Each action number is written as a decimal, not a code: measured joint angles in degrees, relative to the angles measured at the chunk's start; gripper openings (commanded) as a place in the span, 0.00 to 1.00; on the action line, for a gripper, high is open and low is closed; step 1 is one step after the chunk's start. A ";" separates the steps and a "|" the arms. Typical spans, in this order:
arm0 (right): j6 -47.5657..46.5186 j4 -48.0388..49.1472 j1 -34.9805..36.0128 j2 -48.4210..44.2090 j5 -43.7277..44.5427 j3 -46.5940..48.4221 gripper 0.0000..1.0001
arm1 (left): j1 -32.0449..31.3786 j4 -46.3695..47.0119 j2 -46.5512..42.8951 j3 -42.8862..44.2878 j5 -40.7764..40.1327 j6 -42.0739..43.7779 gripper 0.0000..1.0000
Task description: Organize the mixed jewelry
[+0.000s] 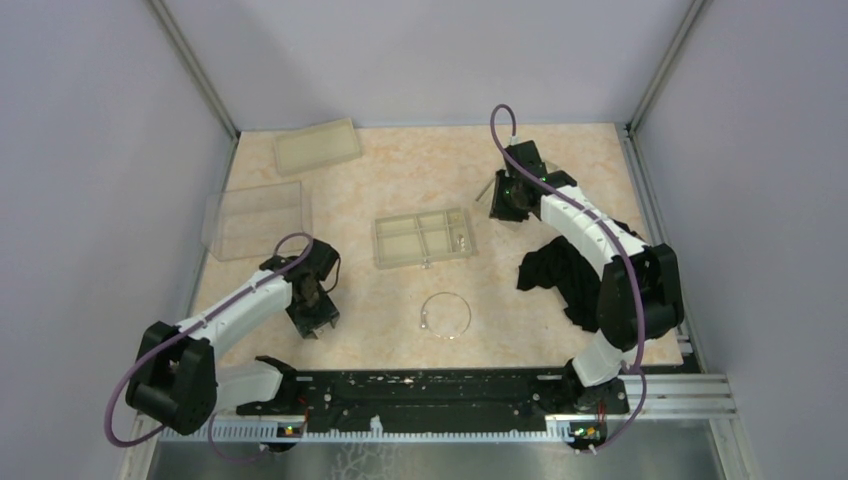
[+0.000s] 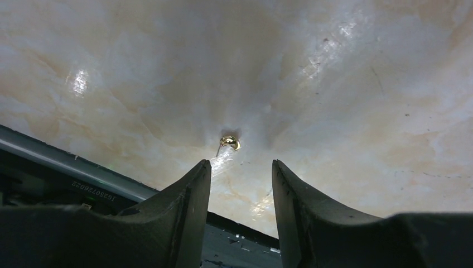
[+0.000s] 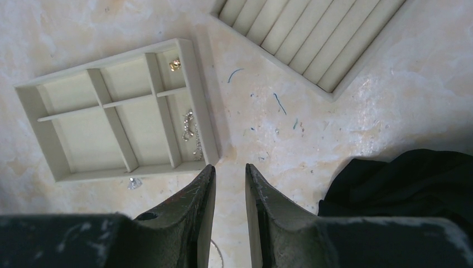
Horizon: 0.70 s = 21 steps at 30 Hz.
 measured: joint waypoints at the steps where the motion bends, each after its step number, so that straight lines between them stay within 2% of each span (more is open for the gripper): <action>1: 0.00 -0.04 0.00 0.02 -0.04 0.02 0.26 | 0.02 -0.02 0.00 -0.31 -0.11 -0.35 0.51; 7: -0.07 -0.26 0.00 0.13 -0.24 0.46 0.27 | 0.46 1.44 -0.02 -1.29 -0.63 -1.42 0.51; 21: -0.44 -0.35 0.39 1.88 -0.61 1.86 0.26 | 1.62 5.16 1.86 -2.60 -0.70 -1.16 0.38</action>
